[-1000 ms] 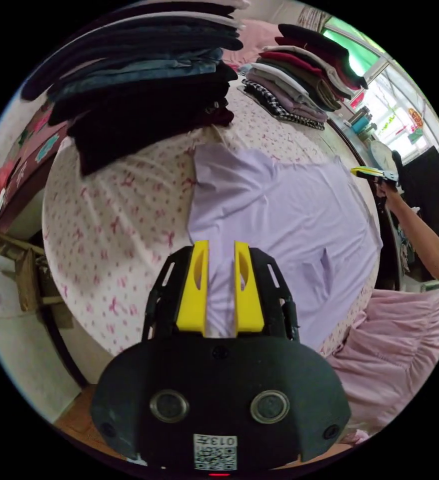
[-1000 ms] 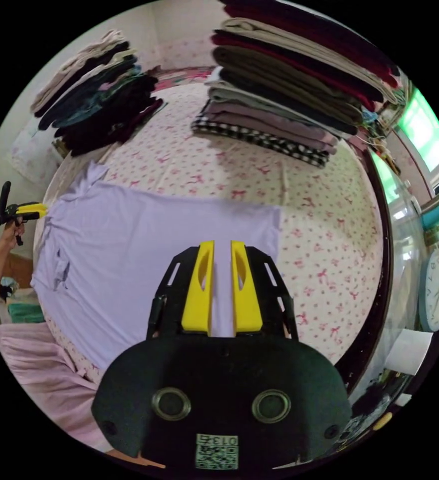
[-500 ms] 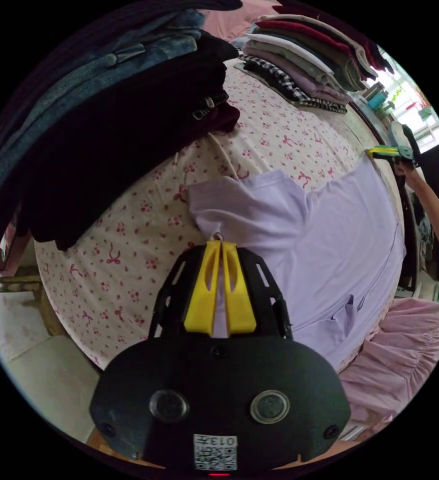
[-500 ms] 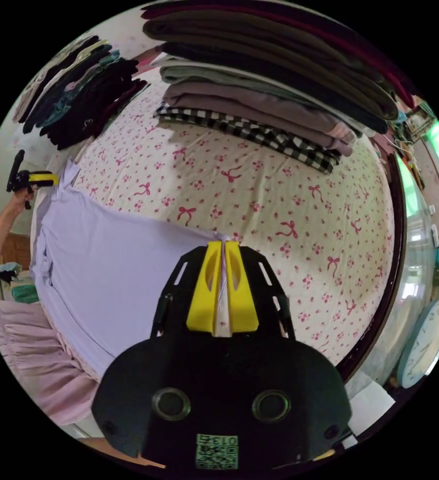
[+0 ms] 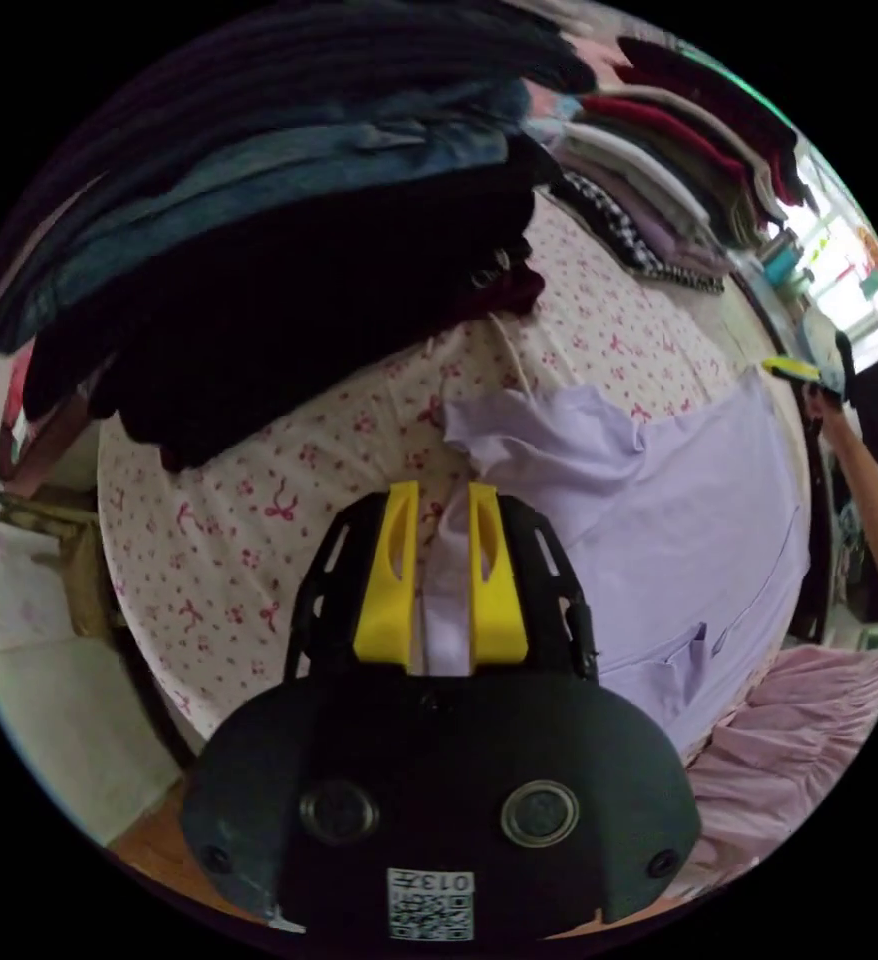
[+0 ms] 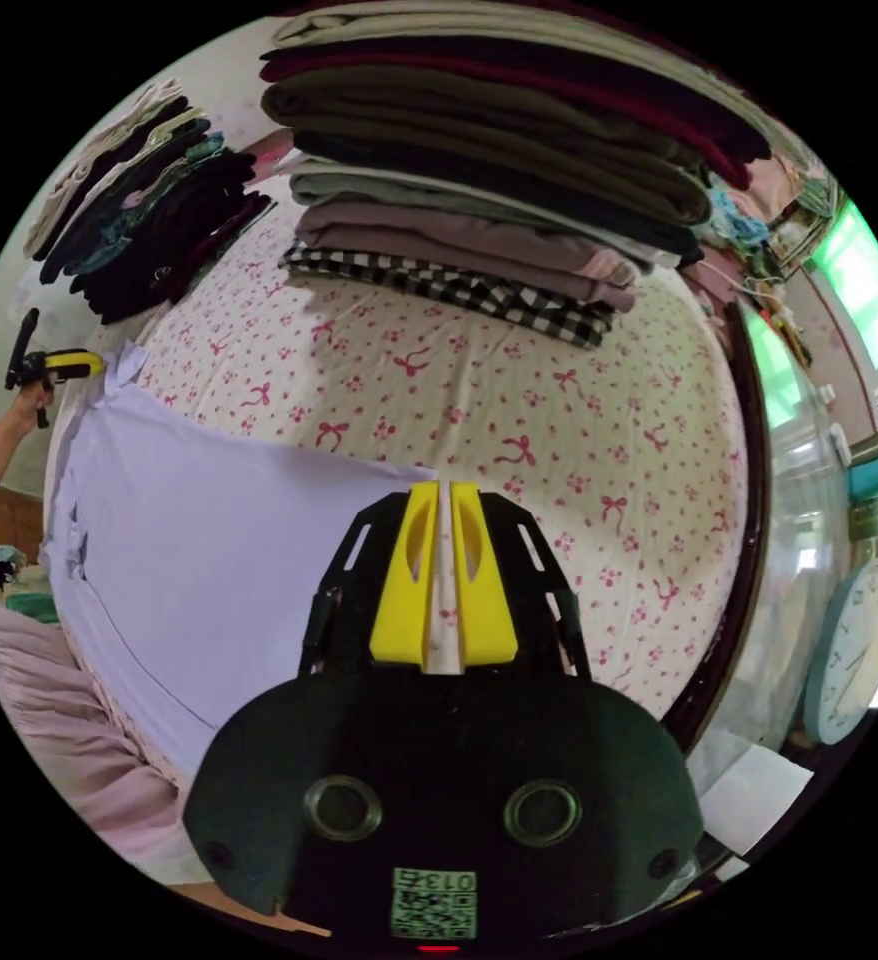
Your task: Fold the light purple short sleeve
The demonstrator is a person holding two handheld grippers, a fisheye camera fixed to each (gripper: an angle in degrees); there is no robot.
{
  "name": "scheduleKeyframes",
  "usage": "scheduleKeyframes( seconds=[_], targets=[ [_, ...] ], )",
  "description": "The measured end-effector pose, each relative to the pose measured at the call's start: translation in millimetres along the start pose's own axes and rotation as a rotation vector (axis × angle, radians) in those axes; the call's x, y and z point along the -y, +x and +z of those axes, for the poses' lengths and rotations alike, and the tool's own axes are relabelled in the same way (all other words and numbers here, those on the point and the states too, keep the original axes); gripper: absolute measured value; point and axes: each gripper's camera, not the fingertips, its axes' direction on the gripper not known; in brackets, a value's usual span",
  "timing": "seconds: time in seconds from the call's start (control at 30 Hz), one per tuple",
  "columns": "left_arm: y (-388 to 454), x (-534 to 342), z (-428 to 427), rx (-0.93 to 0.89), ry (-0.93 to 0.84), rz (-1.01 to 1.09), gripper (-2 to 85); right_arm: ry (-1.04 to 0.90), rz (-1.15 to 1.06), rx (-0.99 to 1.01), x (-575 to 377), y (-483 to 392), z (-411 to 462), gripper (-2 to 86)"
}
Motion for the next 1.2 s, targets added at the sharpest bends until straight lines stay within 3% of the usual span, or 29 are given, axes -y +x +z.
scheduleKeyframes(
  seconds=[0.17, 0.3, 0.53, 0.73, 0.97, 1.2],
  targets=[
    [-22.4, 4.1, -6.6, -0.132, 0.03, -0.022, 11.2, 0.024, -0.059, 0.013, 0.1, 3.8, -27.4, 6.4],
    [1.1, 28.3, 13.9, -0.149, -0.031, 0.06, 12.7, -0.042, -0.266, 0.004, 14.5, -28.1, -28.7, 8.1],
    [24.1, 29.9, 25.1, -0.024, -0.046, 0.108, 1.4, -0.225, -0.447, -0.14, 30.2, -60.8, -7.8, 8.1],
    [17.4, 6.4, -3.7, -0.091, 0.05, 0.089, 0.0, -0.309, -0.391, 0.046, 25.4, -52.9, -24.7, 2.0],
    [40.8, -63.0, -88.8, -0.076, 0.229, 0.185, -0.1, -0.086, -0.378, -0.073, -27.2, -77.5, -100.9, 0.8],
    [73.8, -164.4, -126.5, -0.075, 0.276, 0.2, -0.2, 0.059, -0.272, -0.276, -133.9, -121.7, -152.3, 0.4]
  ],
)
